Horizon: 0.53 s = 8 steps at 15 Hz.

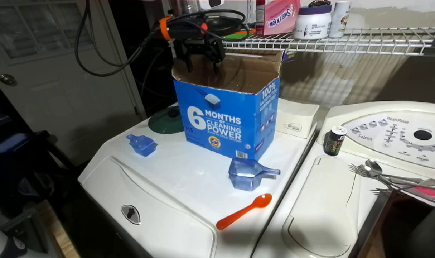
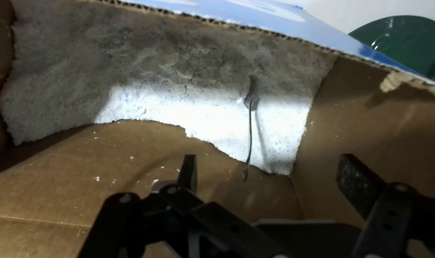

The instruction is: Use the silver spoon to place soap from the box in the blue measuring cup on the right.

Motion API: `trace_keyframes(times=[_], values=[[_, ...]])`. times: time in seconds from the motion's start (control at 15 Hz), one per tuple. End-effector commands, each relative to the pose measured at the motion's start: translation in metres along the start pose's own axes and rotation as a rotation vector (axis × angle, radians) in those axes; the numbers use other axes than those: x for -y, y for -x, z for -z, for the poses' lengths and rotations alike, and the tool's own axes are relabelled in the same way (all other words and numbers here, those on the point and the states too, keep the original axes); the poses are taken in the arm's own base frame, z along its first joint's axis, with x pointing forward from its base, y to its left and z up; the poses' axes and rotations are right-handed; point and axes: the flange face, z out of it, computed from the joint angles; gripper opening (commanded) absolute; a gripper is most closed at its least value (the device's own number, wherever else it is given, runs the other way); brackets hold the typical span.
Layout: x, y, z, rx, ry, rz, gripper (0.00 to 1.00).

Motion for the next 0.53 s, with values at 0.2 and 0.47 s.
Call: trace_keyframes(times=[0.2,0.47], values=[[-0.0128,-0.016,-0.0055,0.016,-0.051,-0.016,1.0],[-0.0146,-0.021,-0.0072,0.018,-0.068,-0.03,0.93]])
